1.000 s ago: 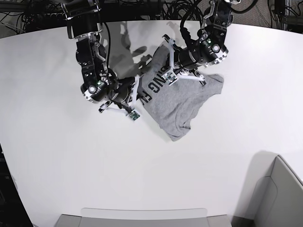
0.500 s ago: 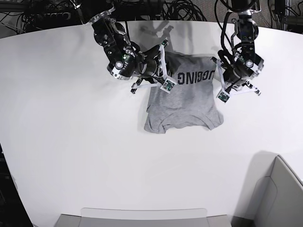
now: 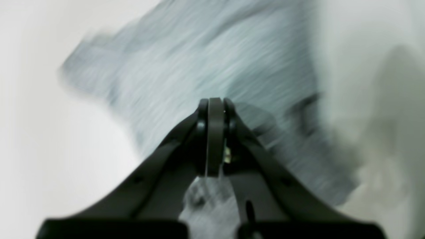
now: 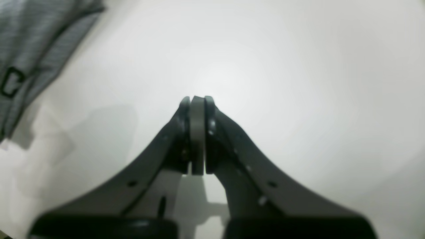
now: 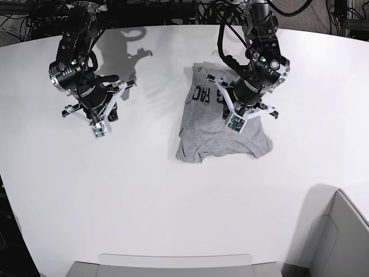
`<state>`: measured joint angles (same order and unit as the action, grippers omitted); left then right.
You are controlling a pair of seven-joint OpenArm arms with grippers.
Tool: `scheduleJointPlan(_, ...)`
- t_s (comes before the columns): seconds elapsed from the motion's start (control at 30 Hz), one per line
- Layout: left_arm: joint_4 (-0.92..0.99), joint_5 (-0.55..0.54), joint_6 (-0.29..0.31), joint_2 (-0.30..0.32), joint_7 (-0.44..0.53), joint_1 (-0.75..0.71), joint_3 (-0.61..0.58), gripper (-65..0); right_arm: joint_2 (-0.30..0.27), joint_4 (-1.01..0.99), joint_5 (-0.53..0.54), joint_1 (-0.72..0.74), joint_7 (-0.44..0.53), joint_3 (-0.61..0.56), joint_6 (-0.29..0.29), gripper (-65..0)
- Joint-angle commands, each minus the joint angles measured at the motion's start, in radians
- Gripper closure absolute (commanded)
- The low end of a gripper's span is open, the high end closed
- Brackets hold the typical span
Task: Fold the T-shirt properly
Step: 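Drag the folded shirt away from the right gripper with the left gripper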
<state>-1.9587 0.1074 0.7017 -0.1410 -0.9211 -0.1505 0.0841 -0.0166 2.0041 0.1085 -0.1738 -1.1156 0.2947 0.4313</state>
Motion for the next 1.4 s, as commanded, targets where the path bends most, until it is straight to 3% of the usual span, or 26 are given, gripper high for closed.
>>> scheduleJointPlan(0.0,-0.014,-0.01,-0.004,-0.007,0.05,-0.018,-0.025,0.0,-0.003,0.017,0.009,0.0,0.015,0.013,0.011,0.0)
scheduleJointPlan(0.17,0.057,-0.048,-0.004,-0.006,0.196,-0.077,-0.091,0.0,-0.013,0.017,0.009,-0.034,0.015,0.021,0.011,0.0)
scheduleJointPlan(0.3,0.23,-0.048,-0.004,0.008,0.204,-0.053,-0.085,0.0,-0.013,0.017,0.009,-0.043,0.015,0.021,0.011,0.0)
scheduleJointPlan(0.43,0.342,-0.056,-0.004,0.074,0.215,-0.018,-0.074,0.0,-0.015,0.017,0.006,-0.043,0.015,0.021,0.011,0.0)
scheduleJointPlan(0.57,0.399,-0.051,-0.004,0.129,0.279,-0.008,0.035,0.0,-0.015,0.019,0.006,-0.043,0.015,0.022,0.011,0.0)
scheduleJointPlan(0.8,0.617,-0.058,-0.004,0.323,0.303,0.105,0.164,0.0,-0.013,0.019,0.006,-0.043,0.015,0.019,0.011,0.0)
scheduleJointPlan(1.03,0.795,-0.048,-0.004,0.458,0.411,0.171,0.184,0.0,-0.01,0.022,0.006,-0.043,0.012,0.013,0.011,0.0)
scheduleJointPlan(1.23,0.706,-0.056,-0.004,0.467,0.405,0.165,0.227,0.0,-0.012,0.027,0.009,-0.048,0.016,0.016,0.011,0.0)
scheduleJointPlan(1.37,0.531,-0.05,-0.004,0.38,0.405,0.164,0.336,0.0,-0.013,0.044,0.01,-0.023,0.03,0.013,0.013,0.0)
